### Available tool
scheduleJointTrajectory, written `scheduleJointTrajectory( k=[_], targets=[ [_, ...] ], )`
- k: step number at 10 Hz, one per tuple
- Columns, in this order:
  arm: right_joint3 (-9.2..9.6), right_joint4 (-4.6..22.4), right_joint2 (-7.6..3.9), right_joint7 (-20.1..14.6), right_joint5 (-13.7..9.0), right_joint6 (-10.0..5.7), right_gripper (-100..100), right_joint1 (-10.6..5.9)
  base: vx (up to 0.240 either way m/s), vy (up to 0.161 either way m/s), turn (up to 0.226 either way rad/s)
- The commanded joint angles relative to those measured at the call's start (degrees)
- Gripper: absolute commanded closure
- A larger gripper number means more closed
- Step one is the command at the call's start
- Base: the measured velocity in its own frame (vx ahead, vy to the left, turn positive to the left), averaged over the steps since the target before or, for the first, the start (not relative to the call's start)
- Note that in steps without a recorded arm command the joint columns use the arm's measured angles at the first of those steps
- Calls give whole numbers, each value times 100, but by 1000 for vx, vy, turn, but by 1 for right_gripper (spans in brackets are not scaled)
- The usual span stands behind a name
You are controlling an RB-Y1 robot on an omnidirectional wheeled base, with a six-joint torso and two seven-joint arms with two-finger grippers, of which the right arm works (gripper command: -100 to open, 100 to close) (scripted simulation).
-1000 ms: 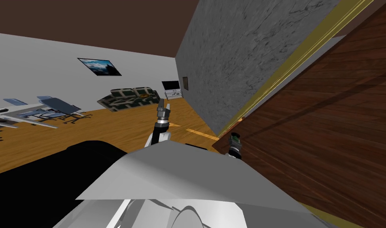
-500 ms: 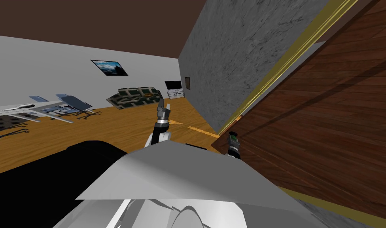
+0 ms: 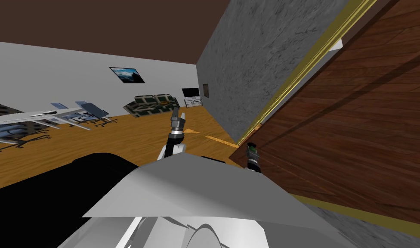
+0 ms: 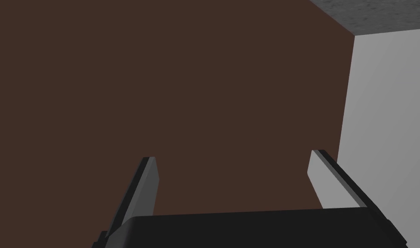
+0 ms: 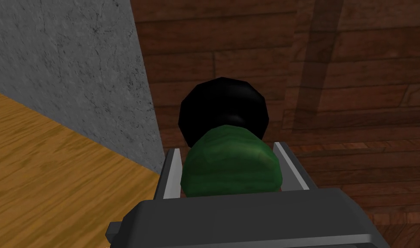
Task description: Pull the door open
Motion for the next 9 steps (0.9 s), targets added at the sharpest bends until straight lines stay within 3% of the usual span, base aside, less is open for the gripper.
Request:
scheduleJointTrajectory(
  k=[1,9],
  targets=[
    [94,-31,-60,-96,54,-37,100,44,-161,-17,86],
    [576,-190,-368,-594,331,-228,100,274,-218,-18,77]
  ],
)
